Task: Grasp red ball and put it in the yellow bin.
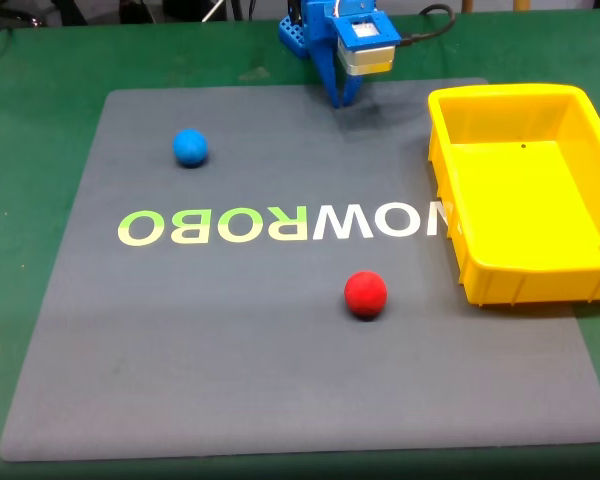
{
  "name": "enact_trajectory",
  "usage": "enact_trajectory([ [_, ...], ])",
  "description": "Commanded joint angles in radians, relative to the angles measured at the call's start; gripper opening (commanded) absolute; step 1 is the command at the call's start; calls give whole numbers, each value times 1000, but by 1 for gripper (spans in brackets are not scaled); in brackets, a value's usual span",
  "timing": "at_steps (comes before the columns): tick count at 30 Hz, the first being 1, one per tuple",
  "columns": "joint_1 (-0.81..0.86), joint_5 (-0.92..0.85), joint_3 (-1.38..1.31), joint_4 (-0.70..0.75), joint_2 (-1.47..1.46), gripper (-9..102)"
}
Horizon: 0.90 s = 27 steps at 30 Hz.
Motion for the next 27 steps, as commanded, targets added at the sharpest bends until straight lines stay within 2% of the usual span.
enact_trajectory([
  [1, 26, -11, 31, 6, 9, 0],
  [18, 14, 9, 31, 8, 14, 0],
  [20, 28, 31, 31, -58, 12, 1],
  [21, 48, 32, 29, -100, 12, 4],
  [24, 107, -6, -8, -227, 12, 23],
  [27, 138, -44, -66, -368, -34, 34],
])
